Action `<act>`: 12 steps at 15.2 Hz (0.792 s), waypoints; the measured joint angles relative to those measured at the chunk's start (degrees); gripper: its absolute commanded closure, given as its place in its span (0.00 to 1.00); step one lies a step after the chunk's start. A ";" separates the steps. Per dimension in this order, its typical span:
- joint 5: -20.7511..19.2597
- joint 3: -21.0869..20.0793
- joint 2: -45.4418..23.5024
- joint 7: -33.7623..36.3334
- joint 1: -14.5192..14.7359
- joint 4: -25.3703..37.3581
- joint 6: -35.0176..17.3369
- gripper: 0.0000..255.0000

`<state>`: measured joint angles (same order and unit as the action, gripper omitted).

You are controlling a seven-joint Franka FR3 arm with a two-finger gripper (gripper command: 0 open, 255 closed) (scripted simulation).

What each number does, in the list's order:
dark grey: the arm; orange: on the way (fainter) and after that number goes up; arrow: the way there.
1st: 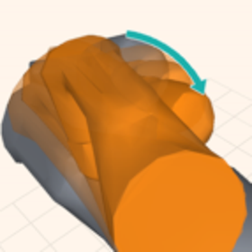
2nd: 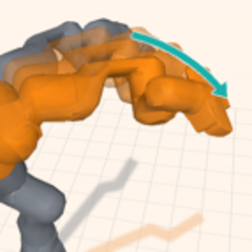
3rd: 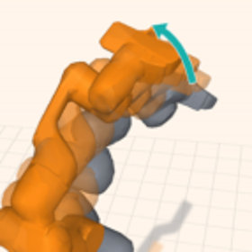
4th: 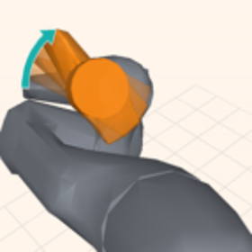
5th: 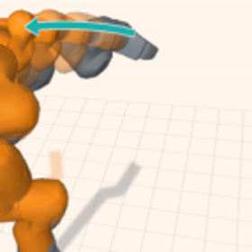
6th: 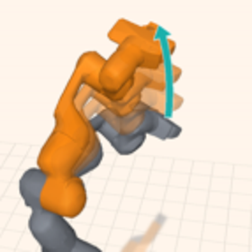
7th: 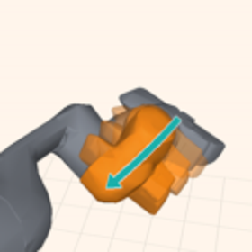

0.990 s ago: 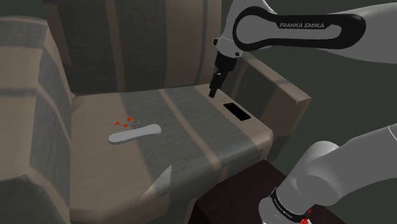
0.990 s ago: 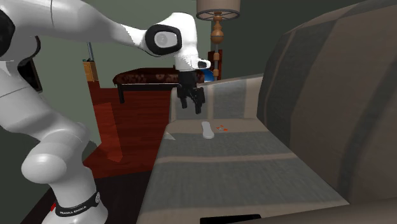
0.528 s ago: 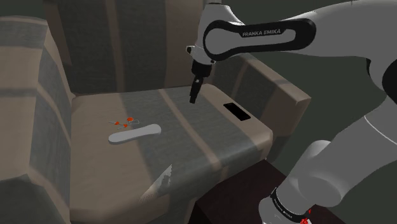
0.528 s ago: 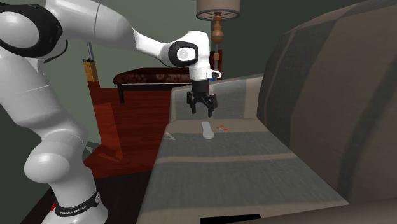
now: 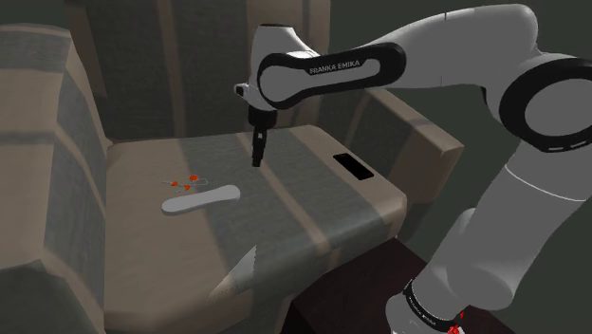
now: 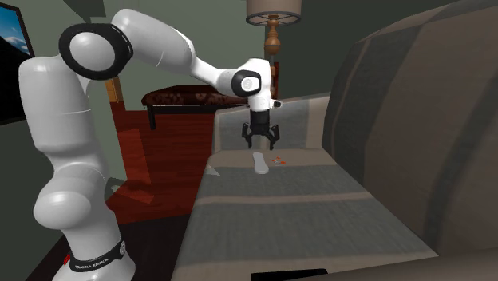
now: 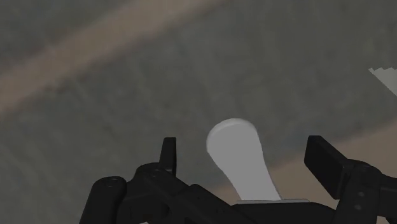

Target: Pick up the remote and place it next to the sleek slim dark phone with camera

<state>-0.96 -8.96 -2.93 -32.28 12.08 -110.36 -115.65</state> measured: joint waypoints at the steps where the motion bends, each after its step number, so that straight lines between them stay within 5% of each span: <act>1: -0.40 -0.44 -1.63 -0.78 0.46 1.17 -0.29 0.00; 12: -6.65 -4.77 -21.40 -8.64 6.73 17.00 -1.81 0.00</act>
<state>-7.61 -13.73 -24.33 -40.91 18.80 -93.36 -117.45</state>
